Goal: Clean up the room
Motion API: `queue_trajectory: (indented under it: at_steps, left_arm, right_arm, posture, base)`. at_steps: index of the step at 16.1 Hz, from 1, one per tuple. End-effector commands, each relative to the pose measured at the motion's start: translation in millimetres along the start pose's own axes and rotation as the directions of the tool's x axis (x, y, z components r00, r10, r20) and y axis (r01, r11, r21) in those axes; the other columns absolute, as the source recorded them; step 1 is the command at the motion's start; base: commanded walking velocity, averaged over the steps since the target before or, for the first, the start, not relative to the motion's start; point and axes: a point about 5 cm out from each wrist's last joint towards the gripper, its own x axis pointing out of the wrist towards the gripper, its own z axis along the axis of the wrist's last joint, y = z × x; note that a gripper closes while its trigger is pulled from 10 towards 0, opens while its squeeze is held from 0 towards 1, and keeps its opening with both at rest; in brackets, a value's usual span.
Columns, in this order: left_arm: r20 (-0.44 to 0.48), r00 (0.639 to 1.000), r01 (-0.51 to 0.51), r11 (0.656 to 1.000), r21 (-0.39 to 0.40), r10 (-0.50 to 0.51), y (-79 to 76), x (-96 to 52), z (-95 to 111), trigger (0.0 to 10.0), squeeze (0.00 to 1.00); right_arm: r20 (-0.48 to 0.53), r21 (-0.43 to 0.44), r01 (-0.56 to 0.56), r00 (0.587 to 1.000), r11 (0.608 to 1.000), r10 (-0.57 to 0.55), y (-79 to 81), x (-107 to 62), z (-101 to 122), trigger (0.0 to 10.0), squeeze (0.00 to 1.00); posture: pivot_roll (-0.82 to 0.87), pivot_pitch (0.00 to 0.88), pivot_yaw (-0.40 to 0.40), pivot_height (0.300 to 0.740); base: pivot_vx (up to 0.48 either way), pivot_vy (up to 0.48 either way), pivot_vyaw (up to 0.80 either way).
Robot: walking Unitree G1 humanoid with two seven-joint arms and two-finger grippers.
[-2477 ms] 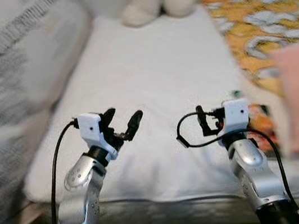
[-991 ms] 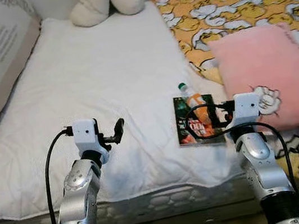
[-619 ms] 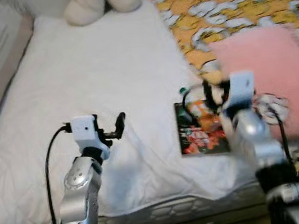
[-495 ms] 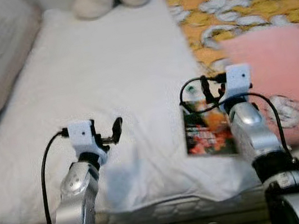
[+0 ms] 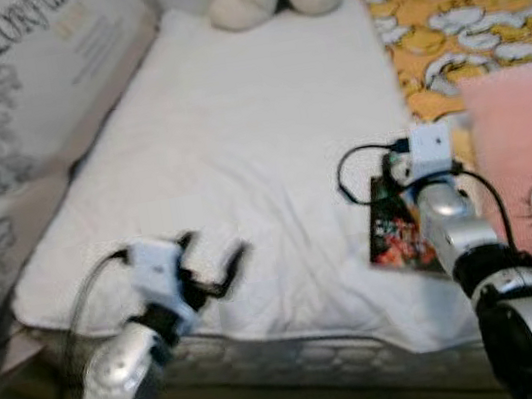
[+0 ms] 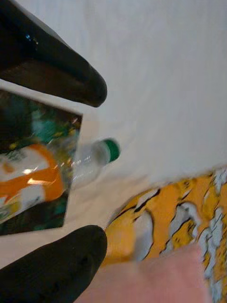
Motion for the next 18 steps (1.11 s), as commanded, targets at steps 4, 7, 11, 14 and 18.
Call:
queue_trajectory:
  at_steps: [4,7,11,14,18]
  left_arm:
    - [-0.03,0.985,0.169,0.986,0.006,-0.169,-14.8,-1.9,7.6,10.0,0.0]
    - [-0.056,0.949,0.313,0.949,0.031,-0.311,-27.6,2.4,13.3,10.0,0.0]
    - [-0.087,0.927,0.366,0.931,0.007,-0.364,-32.9,-6.8,16.5,10.0,0.0]
    - [-0.098,0.887,0.456,0.89,0.016,-0.452,-43.1,-14.8,23.3,10.0,0.0]
    - [-0.116,0.873,0.48,0.877,0.029,-0.474,-43.6,-19.5,29.4,10.0,0.0]
  right_arm:
    - [0.003,-0.01,0.07,0.998,0.998,-0.07,-13.7,2.8,2.6,10.0,0.0]
    - [-0.052,-0.004,0.101,0.994,0.995,-0.101,-23.9,1.9,-8.0,10.0,0.0]
    - [-0.118,0.042,0.102,0.988,0.994,-0.097,-26.6,-0.2,-20.2,10.0,0.0]
    - [-0.152,0.035,0.11,0.983,0.993,-0.103,-26.6,-1.9,-27.1,10.0,0.0]
    - [-0.196,0.065,0.09,0.978,0.994,-0.076,-22.9,-4.0,-35.0,10.0,0.0]
  posture:
    - [0.03,0.0,0.102,0.703]
    - [0.03,0.001,0.114,0.703]
    - [0.05,0.041,0.135,0.703]
    - [0.08,0.066,0.148,0.703]
    - [0.09,0.091,0.154,0.703]
  base:
    - [0.0,0.0,0.0]
    - [0.0,0.0,0.0]
    - [0.0,0.0,0.0]
    - [0.0,0.0,0.0]
    - [0.0,0.0,0.0]
